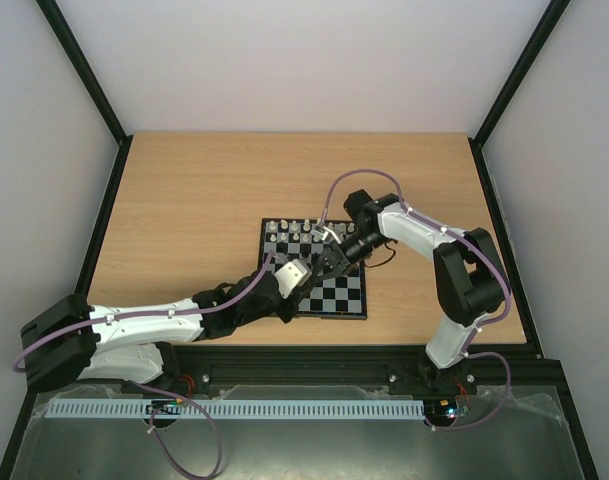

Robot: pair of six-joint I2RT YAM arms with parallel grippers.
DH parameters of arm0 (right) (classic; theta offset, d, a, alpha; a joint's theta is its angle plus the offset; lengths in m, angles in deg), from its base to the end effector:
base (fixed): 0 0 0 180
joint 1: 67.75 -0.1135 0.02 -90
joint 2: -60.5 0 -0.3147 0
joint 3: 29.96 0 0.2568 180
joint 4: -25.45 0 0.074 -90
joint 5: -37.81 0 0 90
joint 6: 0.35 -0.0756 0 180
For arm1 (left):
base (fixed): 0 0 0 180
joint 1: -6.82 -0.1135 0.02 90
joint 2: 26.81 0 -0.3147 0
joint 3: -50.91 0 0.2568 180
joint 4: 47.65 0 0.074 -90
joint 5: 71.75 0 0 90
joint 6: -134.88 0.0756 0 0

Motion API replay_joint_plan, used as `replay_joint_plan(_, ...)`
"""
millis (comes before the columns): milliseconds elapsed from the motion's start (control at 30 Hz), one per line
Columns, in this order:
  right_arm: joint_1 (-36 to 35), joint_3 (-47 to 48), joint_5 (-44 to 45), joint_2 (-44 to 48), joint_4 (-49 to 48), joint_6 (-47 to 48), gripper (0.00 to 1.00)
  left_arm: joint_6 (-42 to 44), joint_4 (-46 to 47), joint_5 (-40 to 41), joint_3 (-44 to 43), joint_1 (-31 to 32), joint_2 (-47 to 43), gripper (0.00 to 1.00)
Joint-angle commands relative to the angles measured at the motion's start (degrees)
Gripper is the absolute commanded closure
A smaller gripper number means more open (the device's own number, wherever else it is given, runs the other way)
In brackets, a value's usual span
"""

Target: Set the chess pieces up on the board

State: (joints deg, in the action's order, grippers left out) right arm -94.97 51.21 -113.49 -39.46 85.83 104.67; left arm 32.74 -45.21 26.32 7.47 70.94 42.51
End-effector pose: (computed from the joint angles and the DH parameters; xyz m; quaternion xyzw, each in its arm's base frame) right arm 0.2705 0.2137 0.2324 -0.3535 0.7816 0.5133 0.0268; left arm 0.1302 -0.2441 0.2366 0.3307 0.7665 -0.2917 0.4669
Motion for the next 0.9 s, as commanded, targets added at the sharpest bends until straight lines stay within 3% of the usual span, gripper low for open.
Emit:
replay_joint_plan(0, -1.3, -0.6, -0.9, 1.5, 2.6, 1.2, 0.84, 0.0, 1.5, 1.4, 0.0, 0.6, -0.1, 0.77)
replay_joint_plan(167, -1.7, -0.3, -0.7, 1.7, 1.7, 0.6, 0.91, -0.1, 1.5, 1.8, 0.2, 0.7, -0.3, 0.74)
replay_joint_plan(300, -1.6, 1.0, 1.3, 3.2, 1.7, 1.1, 0.96, -1.5, 1.0, 4.7, 0.8, 1.1, -1.8, 0.54)
replay_joint_plan(333, -1.3, 1.1, 2.3, 4.2, 1.3, 1.1, 0.96, -2.2, 0.9, 5.9, 1.2, 1.2, -2.7, 0.35)
replay_joint_plan(367, -0.8, 0.8, 3.3, 5.4, 0.8, 1.2, 0.97, -3.2, 0.8, 7.0, 1.8, 1.2, -3.8, 0.06)
replay_joint_plan(400, -0.4, 0.4, 4.6, 6.8, 0.0, 1.0, 0.97, -4.7, 0.7, 8.4, 2.5, 1.2, -5.3, 0.02)
replay_joint_plan(633, 0.3, -9.3, 22.9, 22.4, -9.6, -1.5, 0.98, -12.9, -1.1, 19.0, 9.2, 1.2, -18.1, 0.01)
replay_joint_plan(767, 0.2, -17.6, 34.7, 31.2, -13.0, 1.9, 0.98, -17.1, -1.5, 28.8, 12.4, 1.0, -22.4, 0.01)
replay_joint_plan(867, 0.1, -24.1, 38.6, 36.9, -16.2, 5.8, 0.98, -18.0, 0.6, 31.0, 14.1, 0.6, -23.9, 0.01)
